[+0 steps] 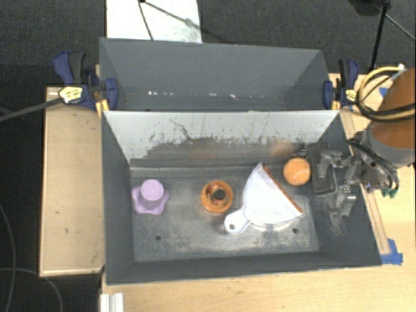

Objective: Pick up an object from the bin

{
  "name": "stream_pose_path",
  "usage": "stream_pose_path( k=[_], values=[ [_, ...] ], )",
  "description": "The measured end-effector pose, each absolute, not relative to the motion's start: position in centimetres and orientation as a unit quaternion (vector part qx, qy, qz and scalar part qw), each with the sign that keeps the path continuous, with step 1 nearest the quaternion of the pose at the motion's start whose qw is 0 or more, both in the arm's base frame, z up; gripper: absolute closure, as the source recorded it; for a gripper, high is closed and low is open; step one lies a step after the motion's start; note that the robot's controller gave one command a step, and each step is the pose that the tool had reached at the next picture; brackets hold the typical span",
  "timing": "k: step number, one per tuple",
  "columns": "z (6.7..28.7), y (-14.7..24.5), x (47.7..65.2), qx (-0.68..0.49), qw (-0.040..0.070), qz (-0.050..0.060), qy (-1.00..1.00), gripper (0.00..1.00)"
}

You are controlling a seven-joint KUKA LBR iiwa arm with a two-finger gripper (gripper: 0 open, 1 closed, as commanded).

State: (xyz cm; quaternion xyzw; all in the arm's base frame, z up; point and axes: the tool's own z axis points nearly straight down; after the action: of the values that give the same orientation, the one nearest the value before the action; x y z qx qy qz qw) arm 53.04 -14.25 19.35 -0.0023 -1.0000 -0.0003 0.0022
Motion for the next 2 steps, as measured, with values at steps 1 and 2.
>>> stream_pose_path(
  k=[1, 2],
  values=[
    [19.8, -14.2, 53.2, 0.0, -0.002, 0.0, -1.0, 0.0],
    [15.1, -10.5, 52.7, 0.086, -0.002, 0.0, -0.996, 0.0]
  ],
)
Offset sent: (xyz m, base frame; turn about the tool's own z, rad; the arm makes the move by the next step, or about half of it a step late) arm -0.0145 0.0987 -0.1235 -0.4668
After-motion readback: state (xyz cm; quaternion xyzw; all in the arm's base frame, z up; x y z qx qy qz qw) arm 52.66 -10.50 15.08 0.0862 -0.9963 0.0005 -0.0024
